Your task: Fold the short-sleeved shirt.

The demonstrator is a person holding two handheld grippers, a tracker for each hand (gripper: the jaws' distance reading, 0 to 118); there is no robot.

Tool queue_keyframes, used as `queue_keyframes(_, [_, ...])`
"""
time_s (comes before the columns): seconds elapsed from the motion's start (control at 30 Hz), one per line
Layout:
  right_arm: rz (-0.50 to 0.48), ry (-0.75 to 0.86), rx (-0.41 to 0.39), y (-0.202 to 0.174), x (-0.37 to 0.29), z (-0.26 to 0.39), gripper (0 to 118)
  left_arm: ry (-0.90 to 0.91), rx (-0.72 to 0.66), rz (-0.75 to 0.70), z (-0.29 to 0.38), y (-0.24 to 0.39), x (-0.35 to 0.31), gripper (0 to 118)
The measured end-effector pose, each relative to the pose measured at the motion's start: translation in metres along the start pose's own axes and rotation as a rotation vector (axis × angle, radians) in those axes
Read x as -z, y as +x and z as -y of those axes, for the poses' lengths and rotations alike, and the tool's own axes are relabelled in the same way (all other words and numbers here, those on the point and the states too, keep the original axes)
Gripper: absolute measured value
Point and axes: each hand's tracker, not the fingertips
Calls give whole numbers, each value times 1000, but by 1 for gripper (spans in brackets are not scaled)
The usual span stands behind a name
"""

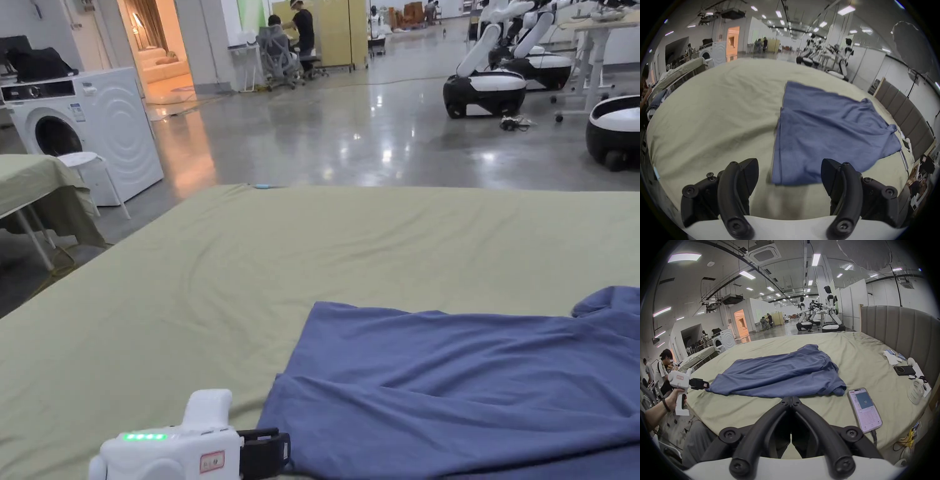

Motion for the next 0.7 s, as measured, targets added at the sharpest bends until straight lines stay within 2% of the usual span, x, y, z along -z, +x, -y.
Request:
queue_keyframes(0.1, [27,-23,7,8,1,3,0,-86,30,-42,-3,7,21,73])
queue_keyframes(0.13, [38,-31,12,11,2,5,0,-75,89,-55,-1,11,19,63])
queue_keyframes(0.23, [52,-53,43,21,6,8,0,-66,218,-130,-1,30,13,16])
queue_keyframes(0.3, [52,-62,74,27,11,7,0,-89,297,-157,3,38,16,16])
queue_keyframes(0.37, [53,-76,95,35,20,0,0,-132,319,-169,3,42,24,16])
queue_keyframes(0.4, [61,-92,102,40,28,-6,4,-138,319,-168,1,42,25,16])
queue_keyframes(0.5, [85,-195,142,66,62,-21,89,-180,302,-150,-6,39,26,16])
queue_keyframes(0.53, [83,-182,154,75,75,-25,104,-188,296,-142,-6,40,23,16])
queue_keyframes(0.7, [158,-298,284,130,152,-39,101,-183,279,-128,-3,40,19,16])
